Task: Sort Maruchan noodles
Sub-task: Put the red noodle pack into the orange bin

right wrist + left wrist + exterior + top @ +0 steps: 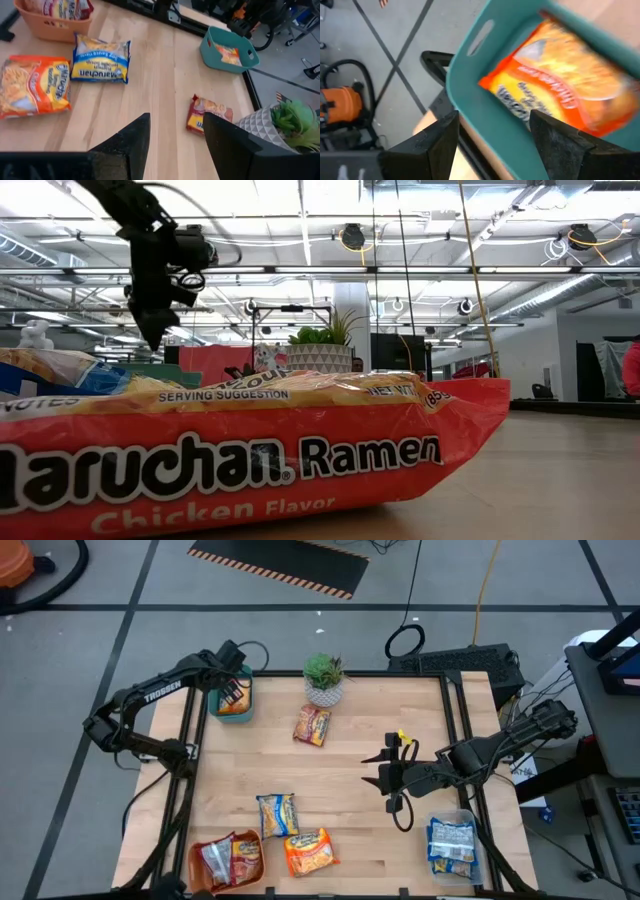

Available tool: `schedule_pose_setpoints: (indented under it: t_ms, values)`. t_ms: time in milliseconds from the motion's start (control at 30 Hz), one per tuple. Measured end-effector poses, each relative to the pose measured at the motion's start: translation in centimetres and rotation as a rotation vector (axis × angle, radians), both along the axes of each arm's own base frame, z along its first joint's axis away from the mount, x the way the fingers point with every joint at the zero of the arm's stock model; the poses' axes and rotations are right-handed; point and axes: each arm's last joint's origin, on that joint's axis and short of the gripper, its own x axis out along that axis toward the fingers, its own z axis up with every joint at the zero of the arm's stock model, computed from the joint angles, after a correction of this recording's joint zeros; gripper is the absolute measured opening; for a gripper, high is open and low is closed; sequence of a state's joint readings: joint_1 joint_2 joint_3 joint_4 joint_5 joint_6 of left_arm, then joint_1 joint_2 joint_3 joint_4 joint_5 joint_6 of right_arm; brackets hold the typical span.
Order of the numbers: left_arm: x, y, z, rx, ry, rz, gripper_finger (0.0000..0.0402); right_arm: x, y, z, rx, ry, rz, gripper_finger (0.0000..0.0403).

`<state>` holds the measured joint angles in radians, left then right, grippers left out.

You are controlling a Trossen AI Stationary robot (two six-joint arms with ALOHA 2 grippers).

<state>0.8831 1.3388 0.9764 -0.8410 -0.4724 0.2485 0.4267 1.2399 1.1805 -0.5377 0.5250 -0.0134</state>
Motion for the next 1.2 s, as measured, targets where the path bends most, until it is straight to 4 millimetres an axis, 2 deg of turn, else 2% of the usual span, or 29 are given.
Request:
schedule_pose_setpoints:
  t_ms: [233, 367, 500, 633, 900, 1033, 1200]
  values:
    - [2.9, -3.2, 2.0, -0.064, -0.119, 0.005, 0.0248, 0.8, -0.2, 0.9, 0.052, -0.121, -0.019, 0.0176]
    - [4.8, -5.8, 2.5, -0.063, -0.186, -0.083, 0.0248, 1.5, -1.0, 0.9, 0.076, -0.185, -0.057, 0.0176]
    - [6.4, -8.3, 2.7, -0.045, -0.250, -0.197, 0.0248, 2.0, -2.2, -0.1, 0.096, -0.209, -0.118, 0.0176]
    - [7.1, -10.6, 3.0, -0.014, -0.351, -0.269, 0.0248, 2.4, -3.7, -1.1, 0.129, -0.202, -0.195, 0.0176]
    - [7.0, -14.1, 2.6, 0.007, -0.517, -0.370, 0.0248, 3.1, -5.6, -3.0, 0.195, -0.217, -0.315, 0.0176]
    - [7.0, -15.2, 2.7, -0.007, -0.541, -0.404, 0.0248, 4.8, -6.5, -4.6, 0.253, -0.279, -0.356, 0.0176]
    - [7.2, -16.7, 2.8, -0.035, -0.579, -0.425, 0.0248, 7.2, -7.4, -7.6, 0.359, -0.303, -0.383, 0.0176]
